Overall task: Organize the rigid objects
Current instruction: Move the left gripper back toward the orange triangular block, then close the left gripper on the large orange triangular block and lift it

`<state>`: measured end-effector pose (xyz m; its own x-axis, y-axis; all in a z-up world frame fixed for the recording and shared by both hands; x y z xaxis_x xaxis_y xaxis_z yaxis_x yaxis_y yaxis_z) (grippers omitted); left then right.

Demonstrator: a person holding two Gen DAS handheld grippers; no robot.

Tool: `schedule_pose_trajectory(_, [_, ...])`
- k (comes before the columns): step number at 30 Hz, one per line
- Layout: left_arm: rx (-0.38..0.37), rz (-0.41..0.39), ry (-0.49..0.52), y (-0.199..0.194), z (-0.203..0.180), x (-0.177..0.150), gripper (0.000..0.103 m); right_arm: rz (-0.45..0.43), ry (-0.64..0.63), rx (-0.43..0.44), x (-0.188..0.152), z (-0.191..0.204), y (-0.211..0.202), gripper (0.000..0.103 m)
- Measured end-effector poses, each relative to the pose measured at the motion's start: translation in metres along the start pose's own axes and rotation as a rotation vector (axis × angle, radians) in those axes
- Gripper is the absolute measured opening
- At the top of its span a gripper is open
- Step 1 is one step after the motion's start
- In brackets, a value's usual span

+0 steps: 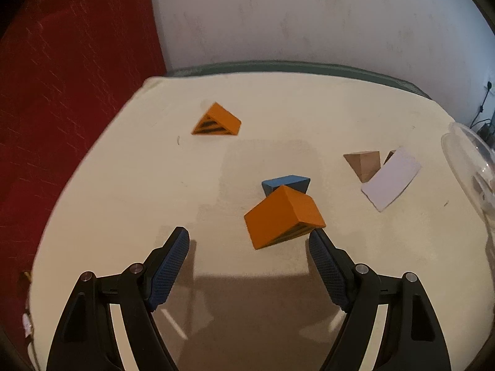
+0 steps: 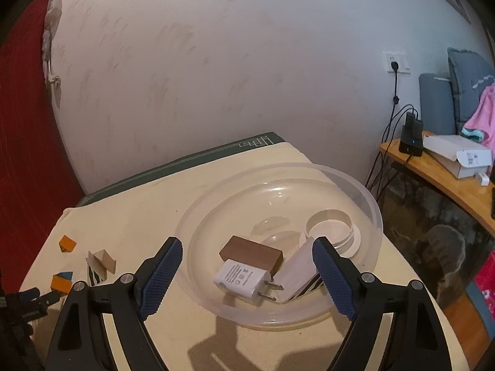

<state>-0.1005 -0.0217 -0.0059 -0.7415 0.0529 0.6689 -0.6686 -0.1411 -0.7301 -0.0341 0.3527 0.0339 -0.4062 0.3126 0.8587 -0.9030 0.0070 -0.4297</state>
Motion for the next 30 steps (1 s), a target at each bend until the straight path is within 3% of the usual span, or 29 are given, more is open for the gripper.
schedule_pose_trajectory(13, [-0.071, 0.011, 0.168, 0.014, -0.023, 0.014, 0.081, -0.006, -0.043, -0.021, 0.0, 0.007, -0.001, 0.089])
schedule_pose_trajectory(30, [-0.139, 0.049, 0.169, 0.01, -0.035, 0.01, 0.078, 0.002, -0.026, -0.011, -0.002, 0.004, 0.0, 0.089])
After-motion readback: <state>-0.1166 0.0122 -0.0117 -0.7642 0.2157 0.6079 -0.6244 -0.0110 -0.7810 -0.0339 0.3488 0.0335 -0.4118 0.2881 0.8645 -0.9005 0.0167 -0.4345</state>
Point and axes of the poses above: each gripper's, at about its wrist camera, not at the fingertips, and y roughly the way its jaws point, z to its left, x to its top, the point moved 4 cm from there along y, roughly the way its jaws point, and after that the axes turned 7 degrees about x, right-handed, at the moved point
